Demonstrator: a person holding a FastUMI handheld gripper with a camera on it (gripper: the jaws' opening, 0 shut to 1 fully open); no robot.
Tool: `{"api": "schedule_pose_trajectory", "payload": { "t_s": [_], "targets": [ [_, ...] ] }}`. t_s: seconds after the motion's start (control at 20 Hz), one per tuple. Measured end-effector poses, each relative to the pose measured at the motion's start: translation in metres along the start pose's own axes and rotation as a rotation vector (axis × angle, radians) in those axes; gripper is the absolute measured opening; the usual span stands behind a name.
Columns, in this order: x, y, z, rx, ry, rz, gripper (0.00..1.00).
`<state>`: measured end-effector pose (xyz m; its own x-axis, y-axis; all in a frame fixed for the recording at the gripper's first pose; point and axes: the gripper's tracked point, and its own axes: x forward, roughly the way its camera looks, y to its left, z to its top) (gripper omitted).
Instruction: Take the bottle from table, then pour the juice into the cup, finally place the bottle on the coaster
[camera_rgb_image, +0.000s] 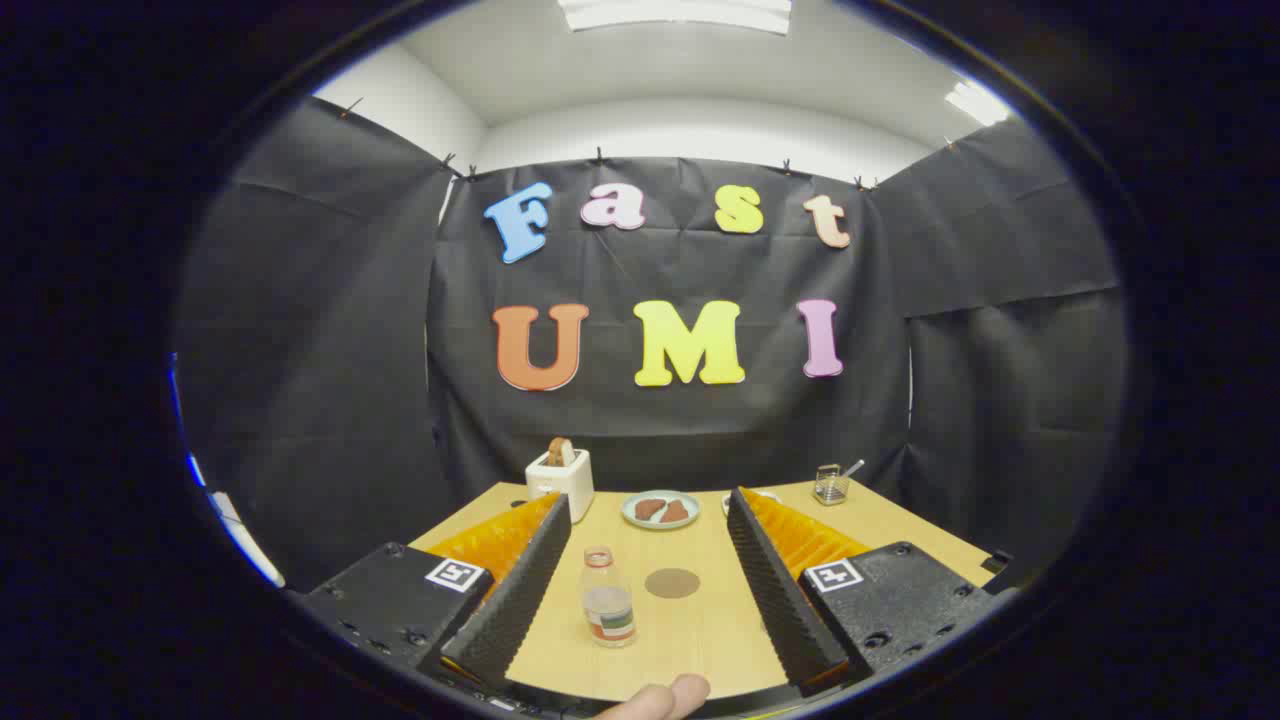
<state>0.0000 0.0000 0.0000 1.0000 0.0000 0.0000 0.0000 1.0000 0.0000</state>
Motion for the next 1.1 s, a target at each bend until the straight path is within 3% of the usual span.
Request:
{"api": "schedule_pose_trajectory", "payload": {
  "t_s": [0.6, 1.1],
  "targets": [
    [-0.006, -0.006, 0.018, 0.021, -0.029, -0.006, 1.00],
    [0.019, 0.015, -0.007, 0.042, -0.017, -0.011, 1.00]
  ]
}}
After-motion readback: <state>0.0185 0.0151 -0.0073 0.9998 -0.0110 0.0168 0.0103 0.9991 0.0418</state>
